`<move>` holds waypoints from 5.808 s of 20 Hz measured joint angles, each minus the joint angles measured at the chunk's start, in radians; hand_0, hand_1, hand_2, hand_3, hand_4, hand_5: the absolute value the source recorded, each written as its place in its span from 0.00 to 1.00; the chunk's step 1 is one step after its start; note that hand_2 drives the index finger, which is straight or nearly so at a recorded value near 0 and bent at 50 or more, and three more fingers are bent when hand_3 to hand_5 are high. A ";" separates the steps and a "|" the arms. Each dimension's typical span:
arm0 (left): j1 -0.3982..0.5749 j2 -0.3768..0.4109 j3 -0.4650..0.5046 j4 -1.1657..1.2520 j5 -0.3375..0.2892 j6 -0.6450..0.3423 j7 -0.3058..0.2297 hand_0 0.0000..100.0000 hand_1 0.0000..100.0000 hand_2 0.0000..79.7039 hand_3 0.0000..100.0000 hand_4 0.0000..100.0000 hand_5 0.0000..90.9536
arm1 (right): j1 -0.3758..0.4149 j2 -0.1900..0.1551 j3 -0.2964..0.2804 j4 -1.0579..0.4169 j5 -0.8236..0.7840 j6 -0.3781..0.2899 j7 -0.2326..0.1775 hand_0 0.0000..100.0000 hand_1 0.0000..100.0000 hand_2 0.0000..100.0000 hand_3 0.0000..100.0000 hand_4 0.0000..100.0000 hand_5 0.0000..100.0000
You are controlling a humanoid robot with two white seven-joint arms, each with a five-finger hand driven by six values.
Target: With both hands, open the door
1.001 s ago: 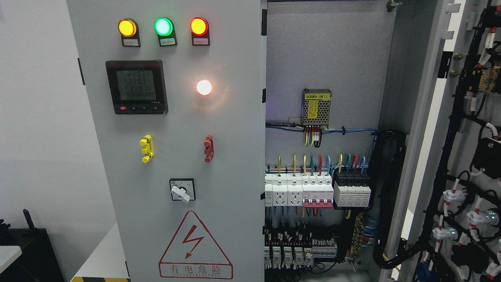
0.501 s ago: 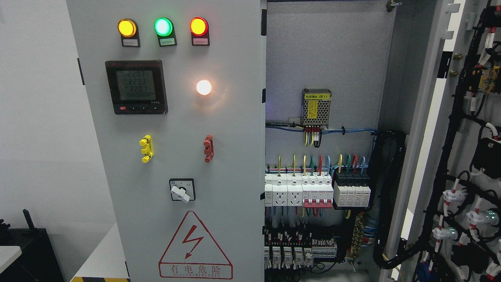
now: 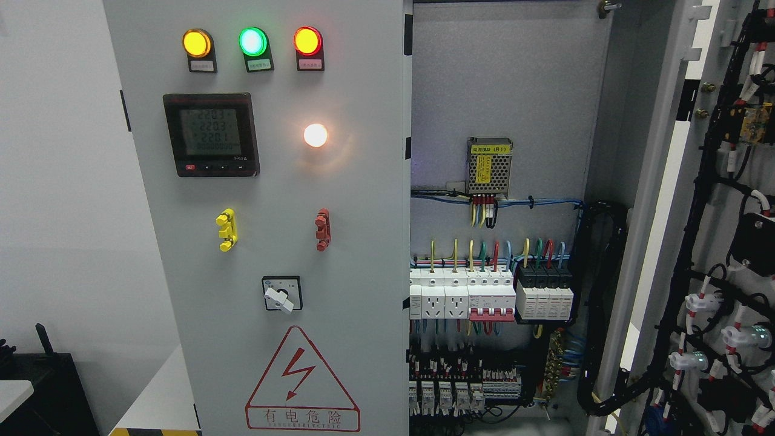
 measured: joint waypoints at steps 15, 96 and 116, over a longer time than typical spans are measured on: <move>-0.018 -0.016 0.077 0.024 -0.010 -0.009 -0.001 0.00 0.00 0.00 0.00 0.04 0.00 | 0.000 0.000 0.000 0.000 0.000 0.000 0.000 0.00 0.00 0.00 0.00 0.00 0.00; -0.054 -0.021 -0.052 0.019 -0.011 -0.025 -0.003 0.00 0.00 0.00 0.00 0.04 0.00 | 0.732 -0.117 0.074 -1.563 -0.006 -0.323 0.104 0.00 0.00 0.00 0.00 0.00 0.00; -0.054 -0.021 -0.052 0.019 -0.011 -0.025 -0.003 0.00 0.00 0.00 0.00 0.04 0.00 | 0.511 -0.119 0.093 -1.820 -0.005 -0.363 0.104 0.00 0.00 0.00 0.00 0.00 0.00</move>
